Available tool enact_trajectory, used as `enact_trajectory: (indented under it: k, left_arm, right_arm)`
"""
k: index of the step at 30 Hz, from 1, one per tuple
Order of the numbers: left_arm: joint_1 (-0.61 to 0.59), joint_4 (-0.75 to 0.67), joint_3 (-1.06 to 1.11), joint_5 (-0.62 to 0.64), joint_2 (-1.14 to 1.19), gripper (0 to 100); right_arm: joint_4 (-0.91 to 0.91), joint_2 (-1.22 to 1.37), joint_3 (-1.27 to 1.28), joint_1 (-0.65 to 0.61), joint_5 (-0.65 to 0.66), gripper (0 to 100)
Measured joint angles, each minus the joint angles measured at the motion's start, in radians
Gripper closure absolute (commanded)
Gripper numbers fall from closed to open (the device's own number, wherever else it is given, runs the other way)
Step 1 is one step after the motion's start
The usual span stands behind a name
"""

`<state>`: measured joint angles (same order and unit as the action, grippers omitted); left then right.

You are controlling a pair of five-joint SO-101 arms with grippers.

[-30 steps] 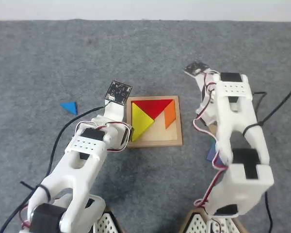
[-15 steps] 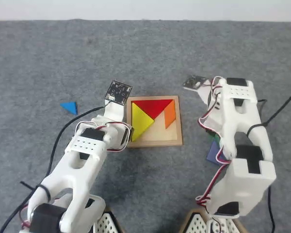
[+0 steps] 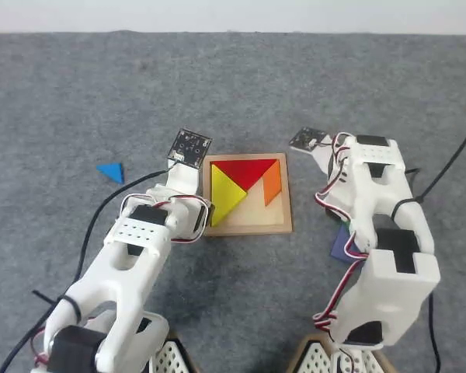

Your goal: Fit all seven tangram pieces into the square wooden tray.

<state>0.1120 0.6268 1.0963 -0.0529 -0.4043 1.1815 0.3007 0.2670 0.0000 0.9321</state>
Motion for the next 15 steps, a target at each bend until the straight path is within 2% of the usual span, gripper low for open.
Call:
enact_trajectory:
  k: [2, 8, 15]
  left_arm:
    - [0.0, 0.0, 0.0, 0.0, 0.0, 82]
    - [0.0, 0.0, 0.0, 0.0, 0.0, 82]
    - [0.0, 0.0, 0.0, 0.0, 0.0, 82]
  right_arm:
    - [-0.011, 0.012, 0.0, 0.003, 0.0, 72.3]
    - [0.0, 0.064, -0.066, 0.012, -0.008, 81.3]
    - [0.018, 0.109, -0.137, 0.015, -0.029, 81.9]
